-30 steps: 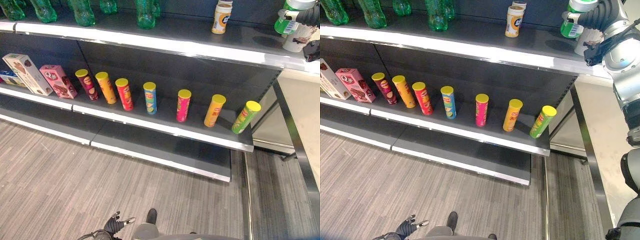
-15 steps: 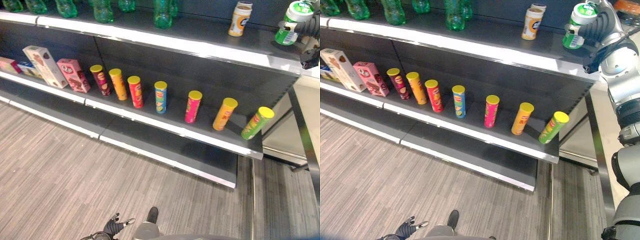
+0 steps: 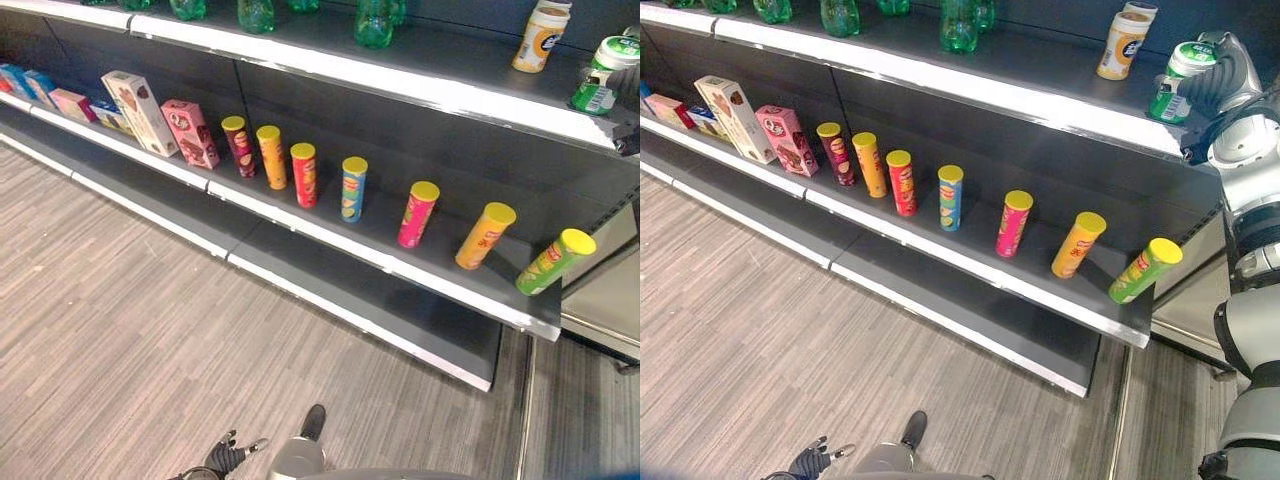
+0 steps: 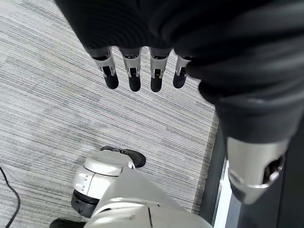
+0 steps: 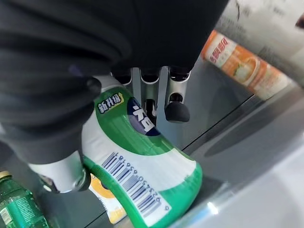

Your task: Put the goods on the table back onto the shelves and tidy them up.

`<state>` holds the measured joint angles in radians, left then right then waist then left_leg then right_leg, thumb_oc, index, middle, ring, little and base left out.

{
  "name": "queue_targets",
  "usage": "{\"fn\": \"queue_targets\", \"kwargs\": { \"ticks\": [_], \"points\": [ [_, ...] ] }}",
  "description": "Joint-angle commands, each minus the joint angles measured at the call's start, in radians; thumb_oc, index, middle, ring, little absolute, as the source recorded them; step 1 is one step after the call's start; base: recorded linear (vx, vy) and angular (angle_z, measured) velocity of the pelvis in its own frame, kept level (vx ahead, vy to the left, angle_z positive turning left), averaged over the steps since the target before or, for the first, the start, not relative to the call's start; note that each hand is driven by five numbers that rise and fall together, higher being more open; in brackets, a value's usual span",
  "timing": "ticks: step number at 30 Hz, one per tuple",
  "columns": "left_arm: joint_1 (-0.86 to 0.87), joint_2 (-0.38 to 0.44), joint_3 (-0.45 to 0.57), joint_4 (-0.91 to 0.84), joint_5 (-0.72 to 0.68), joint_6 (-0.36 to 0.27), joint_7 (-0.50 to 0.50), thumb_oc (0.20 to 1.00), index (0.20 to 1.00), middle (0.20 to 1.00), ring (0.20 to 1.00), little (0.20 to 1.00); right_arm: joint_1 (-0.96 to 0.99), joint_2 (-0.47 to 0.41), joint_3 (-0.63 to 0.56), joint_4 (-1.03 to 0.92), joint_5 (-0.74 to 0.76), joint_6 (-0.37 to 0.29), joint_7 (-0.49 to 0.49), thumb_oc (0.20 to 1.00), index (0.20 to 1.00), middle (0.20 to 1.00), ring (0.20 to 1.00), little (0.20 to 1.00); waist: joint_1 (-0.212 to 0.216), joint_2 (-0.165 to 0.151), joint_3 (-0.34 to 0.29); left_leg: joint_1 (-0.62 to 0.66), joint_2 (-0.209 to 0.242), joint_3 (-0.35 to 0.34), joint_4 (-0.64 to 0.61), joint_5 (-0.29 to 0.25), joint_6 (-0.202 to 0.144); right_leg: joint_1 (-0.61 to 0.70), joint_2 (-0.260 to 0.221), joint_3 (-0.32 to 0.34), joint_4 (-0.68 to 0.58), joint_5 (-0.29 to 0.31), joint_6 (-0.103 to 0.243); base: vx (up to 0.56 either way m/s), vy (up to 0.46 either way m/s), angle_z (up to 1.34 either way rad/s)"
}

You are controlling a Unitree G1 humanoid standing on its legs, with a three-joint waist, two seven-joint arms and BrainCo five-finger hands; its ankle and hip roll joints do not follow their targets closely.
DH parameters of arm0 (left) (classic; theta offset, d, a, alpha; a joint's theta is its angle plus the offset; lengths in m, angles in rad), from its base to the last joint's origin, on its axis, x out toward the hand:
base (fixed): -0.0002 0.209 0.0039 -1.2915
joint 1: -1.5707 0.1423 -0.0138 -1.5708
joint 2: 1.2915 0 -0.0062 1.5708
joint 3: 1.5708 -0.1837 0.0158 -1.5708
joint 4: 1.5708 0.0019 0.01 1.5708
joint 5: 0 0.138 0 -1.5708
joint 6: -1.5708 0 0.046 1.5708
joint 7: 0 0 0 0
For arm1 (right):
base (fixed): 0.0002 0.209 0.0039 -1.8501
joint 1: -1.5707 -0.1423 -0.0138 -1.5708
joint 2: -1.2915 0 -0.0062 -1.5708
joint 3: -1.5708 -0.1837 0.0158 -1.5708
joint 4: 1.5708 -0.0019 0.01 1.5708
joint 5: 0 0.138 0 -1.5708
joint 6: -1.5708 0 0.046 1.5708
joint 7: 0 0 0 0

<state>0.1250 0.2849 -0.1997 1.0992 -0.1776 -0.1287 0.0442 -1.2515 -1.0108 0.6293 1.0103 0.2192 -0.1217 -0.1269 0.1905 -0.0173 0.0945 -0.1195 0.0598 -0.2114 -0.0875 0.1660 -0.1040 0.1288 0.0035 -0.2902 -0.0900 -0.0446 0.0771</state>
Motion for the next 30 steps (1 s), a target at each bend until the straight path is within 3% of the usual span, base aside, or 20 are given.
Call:
{"fn": "queue_targets", "kwargs": {
  "ticks": [1, 26, 27, 28, 29, 30],
  "points": [
    [-0.069, 0.034, -0.053, 0.008, -0.031, -0.02, 0.016, 1.0, 1.0, 1.0, 1.0, 1.0, -0.148, -0.013, 0.039, 0.007, 0.034, -0.024, -0.031, 0.2, 0.2, 0.2, 0.2, 0.2, 0.033, -0.057, 0.014, 0.134, 0.036, 0.126, 0.004, -0.152, -0.091, -0.049, -0.058, 0.004, 0.075, -0.065, 0.098, 0.0, 0.0, 0.0],
    [-0.08, 0.034, -0.059, 0.018, -0.029, -0.014, 0.017, 1.0, 1.0, 1.0, 1.0, 1.0, -0.133, 0.025, 0.036, 0.052, 0.048, -0.006, -0.013, 0.2, 0.2, 0.2, 0.2, 0.2, 0.03, -0.057, 0.019, 0.141, 0.037, 0.144, 0.002, -0.156, -0.085, -0.042, -0.062, 0.006, 0.066, -0.061, 0.101, 0.0, 0.0, 0.0],
    [-0.08, 0.033, -0.059, 0.02, -0.03, -0.014, 0.018, 1.0, 1.0, 1.0, 1.0, 1.0, -0.138, 0.027, 0.037, 0.063, 0.048, -0.004, -0.013, 0.793, 0.793, 0.793, 0.793, 0.793, 0.03, -0.057, 0.019, 0.14, 0.038, 0.144, 0.001, -0.155, -0.085, -0.043, -0.061, 0.006, 0.066, -0.06, 0.101, 0.0, 0.0, 0.0],
    [-0.08, 0.033, -0.059, 0.02, -0.029, -0.014, 0.018, 1.0, 1.0, 1.0, 1.0, 1.0, -0.139, 0.028, 0.036, 0.068, 0.048, -0.004, -0.014, 0.928, 0.928, 0.928, 0.928, 0.928, 0.03, -0.057, 0.019, 0.14, 0.038, 0.144, 0.001, -0.155, -0.085, -0.044, -0.061, 0.006, 0.066, -0.06, 0.101, 0.0, 0.0, 0.0],
    [-0.079, 0.032, -0.058, 0.022, -0.029, -0.015, 0.018, 1.0, 1.0, 1.0, 1.0, 1.0, -0.139, 0.028, 0.036, 0.071, 0.046, -0.005, -0.016, 1.0, 1.0, 1.0, 1.0, 1.0, 0.03, -0.057, 0.019, 0.14, 0.039, 0.144, 0.001, -0.155, -0.085, -0.044, -0.061, 0.007, 0.065, -0.06, 0.102, 0.0, 0.0, 0.0],
    [-0.079, 0.033, -0.057, 0.024, -0.028, -0.014, 0.019, 1.0, 1.0, 1.0, 1.0, 1.0, -0.142, 0.026, 0.037, 0.075, 0.045, -0.004, -0.018, 1.0, 1.0, 1.0, 1.0, 1.0, 0.031, -0.058, 0.02, 0.14, 0.04, 0.145, 0.001, -0.155, -0.085, -0.045, -0.061, 0.007, 0.065, -0.06, 0.101, 0.0, 0.0, 0.0]
  ]
}}
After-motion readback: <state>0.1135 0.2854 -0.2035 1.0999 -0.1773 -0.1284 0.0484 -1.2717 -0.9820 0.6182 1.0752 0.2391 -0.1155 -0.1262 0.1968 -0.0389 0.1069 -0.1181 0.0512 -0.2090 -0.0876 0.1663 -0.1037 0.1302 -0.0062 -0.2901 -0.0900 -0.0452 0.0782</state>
